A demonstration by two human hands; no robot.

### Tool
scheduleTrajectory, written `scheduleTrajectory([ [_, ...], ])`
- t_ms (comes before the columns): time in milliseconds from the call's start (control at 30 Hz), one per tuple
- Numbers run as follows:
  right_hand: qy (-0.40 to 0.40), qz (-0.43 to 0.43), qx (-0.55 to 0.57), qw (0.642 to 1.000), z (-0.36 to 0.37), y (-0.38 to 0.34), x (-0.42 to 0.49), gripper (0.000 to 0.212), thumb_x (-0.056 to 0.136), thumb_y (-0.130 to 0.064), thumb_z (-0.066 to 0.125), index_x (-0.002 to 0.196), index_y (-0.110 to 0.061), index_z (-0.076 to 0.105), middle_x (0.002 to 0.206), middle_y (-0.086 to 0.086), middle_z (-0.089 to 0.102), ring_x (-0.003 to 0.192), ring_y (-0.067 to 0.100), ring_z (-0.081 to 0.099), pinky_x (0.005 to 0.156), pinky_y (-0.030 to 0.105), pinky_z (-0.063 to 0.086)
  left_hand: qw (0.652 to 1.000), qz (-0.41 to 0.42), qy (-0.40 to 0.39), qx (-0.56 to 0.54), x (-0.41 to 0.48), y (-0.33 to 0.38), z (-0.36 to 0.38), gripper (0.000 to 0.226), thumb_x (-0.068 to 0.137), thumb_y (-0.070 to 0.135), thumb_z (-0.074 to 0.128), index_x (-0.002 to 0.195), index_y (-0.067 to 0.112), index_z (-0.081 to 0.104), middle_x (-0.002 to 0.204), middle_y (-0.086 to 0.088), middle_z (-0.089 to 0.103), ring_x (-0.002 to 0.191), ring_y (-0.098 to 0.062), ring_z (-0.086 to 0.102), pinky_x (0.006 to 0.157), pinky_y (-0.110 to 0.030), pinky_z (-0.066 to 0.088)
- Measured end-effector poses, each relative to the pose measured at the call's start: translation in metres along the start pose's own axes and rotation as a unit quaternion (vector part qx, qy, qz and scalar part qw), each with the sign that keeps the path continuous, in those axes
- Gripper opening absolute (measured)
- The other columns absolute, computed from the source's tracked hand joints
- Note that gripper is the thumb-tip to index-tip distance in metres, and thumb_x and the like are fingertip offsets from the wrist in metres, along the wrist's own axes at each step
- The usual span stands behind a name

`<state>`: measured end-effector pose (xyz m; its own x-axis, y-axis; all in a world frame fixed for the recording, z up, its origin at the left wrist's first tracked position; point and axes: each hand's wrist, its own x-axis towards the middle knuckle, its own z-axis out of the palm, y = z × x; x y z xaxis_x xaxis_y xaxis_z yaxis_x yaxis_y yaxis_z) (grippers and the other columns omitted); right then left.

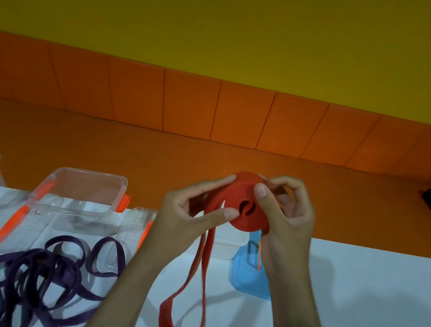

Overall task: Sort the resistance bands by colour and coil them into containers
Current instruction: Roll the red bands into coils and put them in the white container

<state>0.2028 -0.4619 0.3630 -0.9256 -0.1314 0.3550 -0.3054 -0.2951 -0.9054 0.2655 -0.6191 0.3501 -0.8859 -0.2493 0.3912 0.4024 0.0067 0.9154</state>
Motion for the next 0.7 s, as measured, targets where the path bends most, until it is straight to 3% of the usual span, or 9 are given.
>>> scheduleTrajectory([
  [67,-0.018,0.016,-0.002,1.000,0.000,0.004,-0.001,0.032,0.078,-0.049,0.086,0.104,-0.036,0.072,0.112,-0.001,0.076,0.109,0.024,0.073,0.079,0.034,0.063,1.000,-0.007,-0.009,0.006,-0.001,-0.001,-0.005,0.048,0.083,0.031,0.085,0.124,0.051,0.073,0.128,0.017,0.074,0.122,-0.007,0.069,0.092,-0.019,0.058],
  [167,-0.058,0.032,-0.027,0.997,-0.005,0.006,0.002,0.024,0.076,-0.041,0.086,0.094,-0.033,0.071,0.111,0.001,0.077,0.108,0.023,0.073,0.085,0.037,0.062,0.999,-0.005,0.015,0.031,-0.004,-0.002,-0.010,0.045,0.085,0.034,0.086,0.126,0.044,0.072,0.125,0.015,0.075,0.120,-0.008,0.070,0.094,-0.020,0.058],
  [300,-0.075,0.011,-0.039,0.996,-0.011,0.004,0.004,0.027,0.074,-0.032,0.092,0.088,-0.026,0.069,0.112,0.006,0.078,0.107,0.027,0.075,0.083,0.042,0.066,0.999,-0.012,0.044,0.025,-0.008,-0.007,-0.010,0.039,0.081,0.039,0.089,0.114,0.037,0.068,0.117,0.008,0.076,0.113,-0.014,0.074,0.092,-0.025,0.061],
  [467,-0.061,0.030,-0.025,0.997,-0.005,0.011,-0.001,0.033,0.078,-0.036,0.089,0.107,-0.031,0.074,0.117,-0.001,0.075,0.114,0.026,0.072,0.090,0.041,0.063,0.999,-0.021,0.041,0.019,-0.011,-0.017,-0.018,0.043,0.077,0.038,0.090,0.117,0.040,0.076,0.118,0.004,0.075,0.116,-0.021,0.072,0.097,-0.034,0.061],
  [600,-0.101,0.102,0.000,0.990,-0.007,0.015,-0.003,0.027,0.076,-0.037,0.086,0.094,-0.026,0.070,0.116,0.003,0.074,0.110,0.034,0.071,0.081,0.041,0.062,0.999,-0.002,0.048,0.018,-0.011,-0.019,-0.025,0.045,0.074,0.035,0.093,0.117,0.038,0.080,0.114,0.004,0.078,0.113,-0.021,0.074,0.097,-0.032,0.061],
  [700,-0.105,0.088,-0.023,0.990,-0.004,0.015,-0.005,0.037,0.074,-0.038,0.091,0.086,-0.028,0.058,0.107,0.008,0.074,0.103,0.032,0.072,0.075,0.039,0.063,0.998,0.008,0.047,0.027,-0.012,-0.020,-0.018,0.042,0.076,0.033,0.094,0.114,0.038,0.078,0.117,0.009,0.078,0.115,-0.013,0.073,0.096,-0.024,0.059],
])
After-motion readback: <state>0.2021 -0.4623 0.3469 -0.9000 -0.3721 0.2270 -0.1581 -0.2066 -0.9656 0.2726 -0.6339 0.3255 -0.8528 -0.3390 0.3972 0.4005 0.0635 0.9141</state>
